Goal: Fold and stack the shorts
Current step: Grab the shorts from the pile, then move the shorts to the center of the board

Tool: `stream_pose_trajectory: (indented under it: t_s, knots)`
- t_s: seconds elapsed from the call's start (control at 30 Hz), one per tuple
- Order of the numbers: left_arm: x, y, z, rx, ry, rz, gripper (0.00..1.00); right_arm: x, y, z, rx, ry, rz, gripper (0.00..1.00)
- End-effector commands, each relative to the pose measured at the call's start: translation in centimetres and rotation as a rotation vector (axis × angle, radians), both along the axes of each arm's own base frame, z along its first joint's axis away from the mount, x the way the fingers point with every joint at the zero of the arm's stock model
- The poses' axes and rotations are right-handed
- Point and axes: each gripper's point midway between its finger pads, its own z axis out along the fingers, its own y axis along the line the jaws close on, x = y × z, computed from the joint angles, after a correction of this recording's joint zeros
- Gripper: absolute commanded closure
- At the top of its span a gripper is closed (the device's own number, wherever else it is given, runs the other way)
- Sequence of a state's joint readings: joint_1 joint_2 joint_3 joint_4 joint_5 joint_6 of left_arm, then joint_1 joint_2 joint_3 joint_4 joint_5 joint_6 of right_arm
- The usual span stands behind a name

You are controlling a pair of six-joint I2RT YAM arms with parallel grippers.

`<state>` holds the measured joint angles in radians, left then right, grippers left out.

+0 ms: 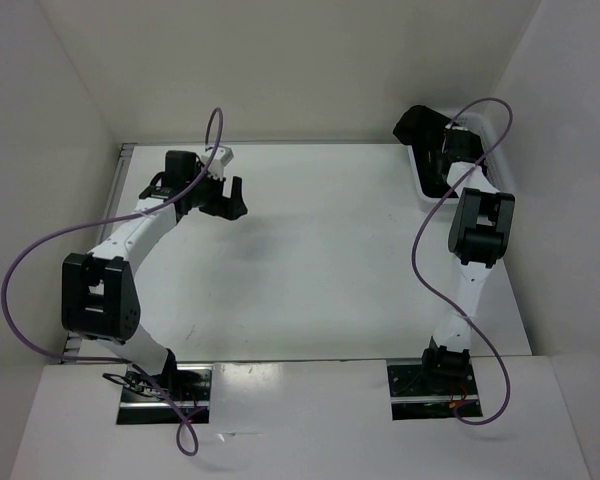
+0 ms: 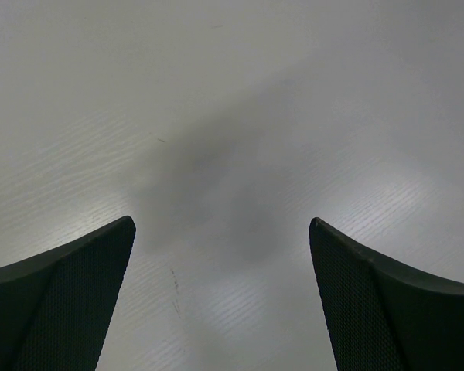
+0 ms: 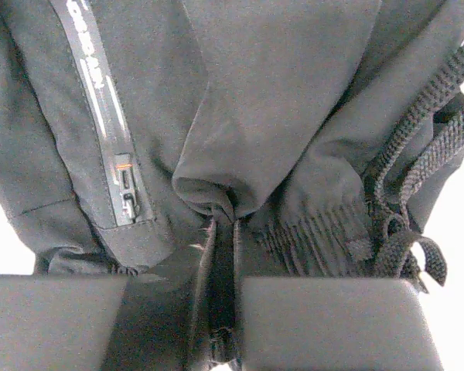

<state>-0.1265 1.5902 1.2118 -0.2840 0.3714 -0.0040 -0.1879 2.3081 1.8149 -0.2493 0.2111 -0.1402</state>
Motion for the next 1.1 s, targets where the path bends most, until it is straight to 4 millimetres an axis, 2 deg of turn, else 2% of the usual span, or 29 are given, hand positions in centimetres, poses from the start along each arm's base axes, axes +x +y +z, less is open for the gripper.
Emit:
stream_pose_trajectory:
  t_s: [0.0, 0.03, 0.1, 0.2, 0.3, 0.33, 0.37, 0.4, 0.47, 0.5, 0.53, 0.57, 0.6, 0.63, 0.67, 0.7, 0.73, 0.77, 0.8, 0.83, 0.87, 0.93, 0.97, 1.0, 1.03, 1.07]
  knots:
    - [1.6, -0.4, 1.2, -0.01, -0.045, -0.011, 0.0, -0.4, -0.1, 0.1, -0.006, 0.012, -0.009, 0.94]
    - [1.6, -0.4, 1.2, -0.01, -0.045, -0.011, 0.0, 0.0, -0.2, 0.8, -0.009, -0.006, -0.009, 0.99]
    - [1.6, -0.4, 1.2, -0.01, -0.045, -0.011, 0.0, 0.7, -0.3, 3.0, -0.01, -0.055, -0.016, 1.0]
    - [1.8, -0.4, 2.4, -0.015, -0.084, -0.011, 0.0, 2.3, 0.1, 8.8, 0.007, -0.184, -0.011, 1.0]
    - [1.4, 0.0, 3.7, -0.009, -0.136, 0.004, 0.0, 2.9, 1.2, 17.3, 0.055, -0.351, 0.01, 1.0]
    - [1.2, 0.2, 4.7, -0.006, -0.169, 0.013, 0.0, 3.1, 1.9, 20.6, 0.046, -0.408, 0.025, 1.0]
    - [1.2, 0.3, 5.1, -0.005, -0.195, 0.021, 0.0, 3.0, 3.1, 23.1, 0.056, -0.455, 0.049, 1.0]
    - [0.9, 0.4, 5.4, -0.006, -0.209, 0.021, 0.0, 2.2, 3.8, 27.2, 0.045, -0.527, 0.063, 1.0]
    - [-0.4, 0.7, 6.1, -0.005, -0.243, 0.03, 0.0, 1.2, 5.9, 32.4, 0.033, -0.623, 0.092, 1.0]
    - [-0.7, 0.9, 6.4, -0.002, -0.262, 0.039, 0.0, -0.4, 6.8, 36.8, 0.009, -0.696, 0.117, 1.0]
    - [-1.4, 1.0, 7.7, -0.008, -0.303, 0.04, 0.0, -1.1, 7.7, 38.9, -0.003, -0.738, 0.138, 1.0]
    - [-2.0, 1.5, 7.1, 0.006, -0.294, 0.059, 0.0, -2.1, 8.7, 41.0, -0.015, -0.773, 0.161, 1.0]
    - [-2.3, 1.7, 7.4, 0.008, -0.314, 0.067, 0.0, -4.0, 10.9, 44.4, -0.035, -0.831, 0.211, 1.0]
    - [-2.8, 1.9, 8.6, 0.008, -0.356, 0.077, 0.0, -4.8, 12.2, 45.6, -0.041, -0.853, 0.239, 1.0]
    - [-3.4, 2.1, 8.0, 0.014, -0.348, 0.085, 0.0, -5.8, 13.8, 47.3, -0.04, -0.885, 0.285, 1.0]
    - [-3.8, 2.4, 9.1, 0.014, -0.386, 0.098, 0.0, -7.6, 17.4, 49.4, -0.034, -0.925, 0.394, 1.0]
    - [-4.1, 2.5, 9.4, 0.012, -0.402, 0.099, 0.0, -8.8, 19.3, 50.8, -0.026, -0.951, 0.458, 1.0]
    - [-4.3, 2.7, 9.3, 0.017, -0.406, 0.109, 0.0, -9.6, 21.4, 51.0, -0.001, -0.947, 0.523, 1.0]
    - [-4.7, 3.1, 9.6, 0.022, -0.428, 0.126, 0.0, -11.4, 24.1, 52.6, 0.028, -0.982, 0.606, 1.0]
    - [-4.7, 3.2, 9.8, 0.024, -0.444, 0.135, 0.0, -12.1, 26.8, 52.4, 0.087, -0.974, 0.712, 1.0]
    - [-4.9, 3.2, 10.2, 0.022, -0.456, 0.136, 0.0, -13.3, 28.2, 53.0, 0.107, -0.981, 0.771, 1.0]
    - [-5.2, 4.3, 11.0, 0.027, -0.486, 0.169, 0.0, -14.8, 31.8, 52.7, 0.197, -0.965, 0.905, 1.0]
    - [-5.4, 4.8, 11.7, 0.026, -0.507, 0.182, 0.0, -16.0, 33.0, 52.8, 0.246, -0.959, 0.961, 1.0]
    - [-5.4, 5.7, 11.8, 0.03, -0.518, 0.207, 0.0, -16.2, 33.8, 52.0, 0.288, -0.932, 1.0, 1.0]
    - [-5.5, 6.1, 12.2, 0.032, -0.528, 0.219, 0.0, -17.2, 34.7, 51.6, 0.345, -0.909, 1.053, 1.0]
    - [-5.8, 6.5, 13.0, 0.031, -0.552, 0.23, 0.0, -16.8, 35.2, 49.3, 0.379, -0.847, 1.059, 1.0]
